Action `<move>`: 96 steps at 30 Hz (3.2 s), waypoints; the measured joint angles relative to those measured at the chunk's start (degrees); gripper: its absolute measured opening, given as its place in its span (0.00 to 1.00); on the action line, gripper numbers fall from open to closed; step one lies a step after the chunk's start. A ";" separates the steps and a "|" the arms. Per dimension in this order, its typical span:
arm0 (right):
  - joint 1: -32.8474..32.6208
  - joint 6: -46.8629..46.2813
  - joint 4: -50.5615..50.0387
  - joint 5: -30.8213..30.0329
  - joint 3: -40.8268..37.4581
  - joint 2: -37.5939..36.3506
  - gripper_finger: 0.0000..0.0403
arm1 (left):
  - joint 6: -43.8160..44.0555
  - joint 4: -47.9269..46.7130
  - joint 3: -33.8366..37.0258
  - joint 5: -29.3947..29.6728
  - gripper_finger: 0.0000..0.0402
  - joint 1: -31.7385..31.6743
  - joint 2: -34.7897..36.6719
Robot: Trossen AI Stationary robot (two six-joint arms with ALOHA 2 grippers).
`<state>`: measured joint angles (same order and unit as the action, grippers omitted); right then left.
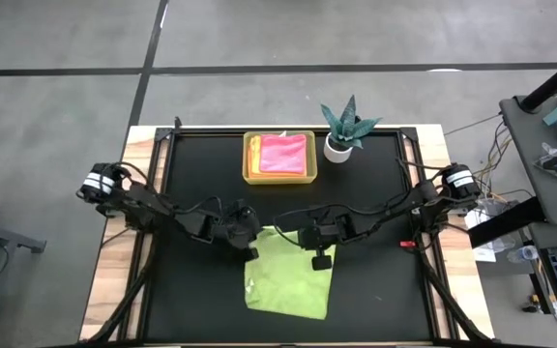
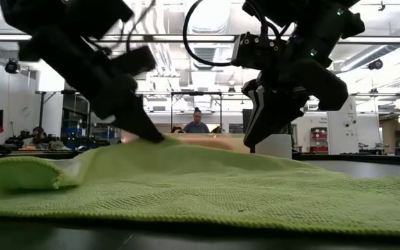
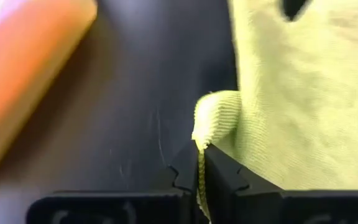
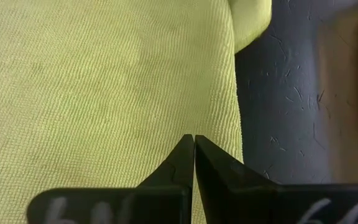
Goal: Fold microfiber towels
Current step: Fold the green microfiber cloth
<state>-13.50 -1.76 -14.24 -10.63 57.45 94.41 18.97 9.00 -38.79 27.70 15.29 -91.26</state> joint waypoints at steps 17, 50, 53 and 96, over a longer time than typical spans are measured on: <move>-0.26 -1.67 7.50 0.12 -3.77 0.00 0.02 | -27.00 7.41 -0.33 6.04 0.00 17.39 -3.14; -0.25 -2.19 7.94 0.20 -4.00 0.00 0.02 | -7.20 5.11 -3.76 -1.80 0.43 12.36 -3.02; -0.25 -2.14 8.29 0.17 -4.00 0.00 0.02 | -7.41 8.89 -3.61 -6.90 0.41 10.82 -4.97; -0.26 -0.19 9.14 -0.07 -4.07 -3.65 0.02 | -23.76 -18.01 -3.09 -0.56 0.00 0.60 8.20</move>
<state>-13.76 -1.94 -5.10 -10.70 53.39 90.76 -4.80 -9.01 -41.88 27.14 15.89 -83.06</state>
